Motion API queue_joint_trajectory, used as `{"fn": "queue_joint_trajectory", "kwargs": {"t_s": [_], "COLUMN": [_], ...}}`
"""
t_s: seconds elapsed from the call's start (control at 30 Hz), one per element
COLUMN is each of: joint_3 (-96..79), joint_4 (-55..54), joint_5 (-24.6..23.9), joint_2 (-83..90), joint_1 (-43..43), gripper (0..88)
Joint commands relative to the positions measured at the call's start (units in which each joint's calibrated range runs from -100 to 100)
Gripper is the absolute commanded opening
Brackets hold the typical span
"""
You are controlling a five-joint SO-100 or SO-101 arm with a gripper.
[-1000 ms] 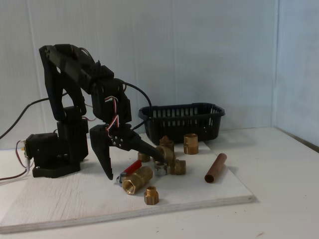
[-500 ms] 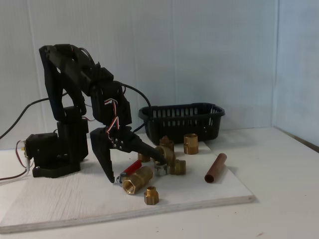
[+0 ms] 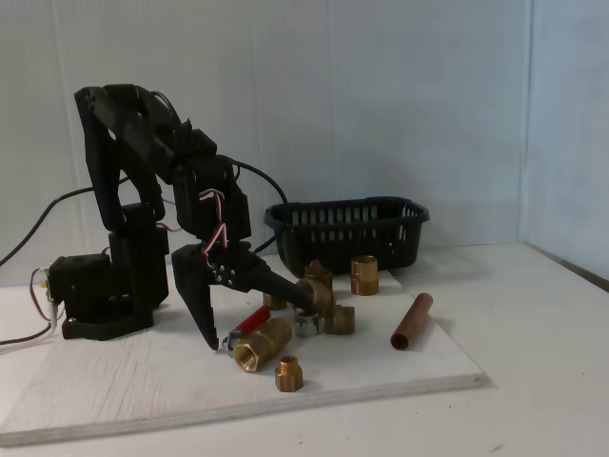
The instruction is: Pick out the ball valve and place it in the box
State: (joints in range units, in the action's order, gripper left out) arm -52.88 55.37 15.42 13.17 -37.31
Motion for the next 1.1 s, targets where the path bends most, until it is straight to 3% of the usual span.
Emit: {"fn": "queue_joint_trajectory", "kwargs": {"t_s": [0.0,0.2,0.43,1.07], "joint_3": [0.27,0.27,0.27,0.17], "joint_4": [-0.4,-0.4,-0.49,-2.21], "joint_5": [0.05,0.05,0.11,0.11], "joint_2": [0.18,0.18,0.18,0.18], "joint_1": [-0.03,-0.11,0.04,0.26], "gripper": [60.1,60.1,48.0,36.8]}}
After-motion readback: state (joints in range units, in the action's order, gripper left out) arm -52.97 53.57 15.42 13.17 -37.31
